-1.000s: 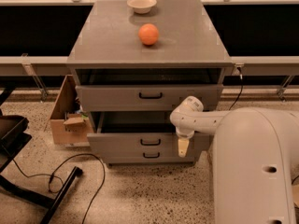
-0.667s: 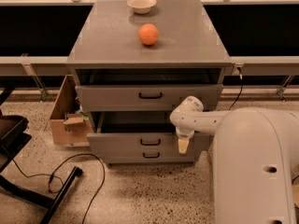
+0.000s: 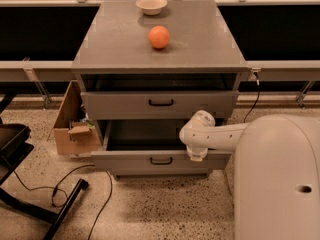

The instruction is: Open middle drawer

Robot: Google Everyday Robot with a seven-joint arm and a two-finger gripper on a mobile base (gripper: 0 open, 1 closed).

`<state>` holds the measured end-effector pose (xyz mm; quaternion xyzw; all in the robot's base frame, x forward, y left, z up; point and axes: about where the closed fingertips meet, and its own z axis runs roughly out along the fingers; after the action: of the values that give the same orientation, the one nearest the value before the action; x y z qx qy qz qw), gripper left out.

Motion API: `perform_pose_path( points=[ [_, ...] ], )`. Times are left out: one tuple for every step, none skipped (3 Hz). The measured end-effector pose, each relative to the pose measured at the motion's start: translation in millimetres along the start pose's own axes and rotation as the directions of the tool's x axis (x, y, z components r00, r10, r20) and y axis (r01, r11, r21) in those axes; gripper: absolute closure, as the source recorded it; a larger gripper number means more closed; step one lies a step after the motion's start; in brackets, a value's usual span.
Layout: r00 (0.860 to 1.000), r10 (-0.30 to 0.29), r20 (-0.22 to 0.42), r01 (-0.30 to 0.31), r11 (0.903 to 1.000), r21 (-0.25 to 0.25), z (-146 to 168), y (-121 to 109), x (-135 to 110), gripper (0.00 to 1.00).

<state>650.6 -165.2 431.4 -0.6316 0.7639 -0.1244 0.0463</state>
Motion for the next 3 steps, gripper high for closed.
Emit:
perform_pose_path(
  points=[
    [0.999, -0.032, -0.042, 0.030, 0.9979, -0.057, -7.3, 36.4, 4.9, 0.95],
    [0.999, -0.032, -0.042, 0.029, 0.9980, -0.057, -14.5, 36.3, 6.6, 1.00],
    [0.999, -0.031, -0.044, 0.028, 0.9980, -0.057, -15.6, 38.3, 7.9, 1.00]
  ],
)
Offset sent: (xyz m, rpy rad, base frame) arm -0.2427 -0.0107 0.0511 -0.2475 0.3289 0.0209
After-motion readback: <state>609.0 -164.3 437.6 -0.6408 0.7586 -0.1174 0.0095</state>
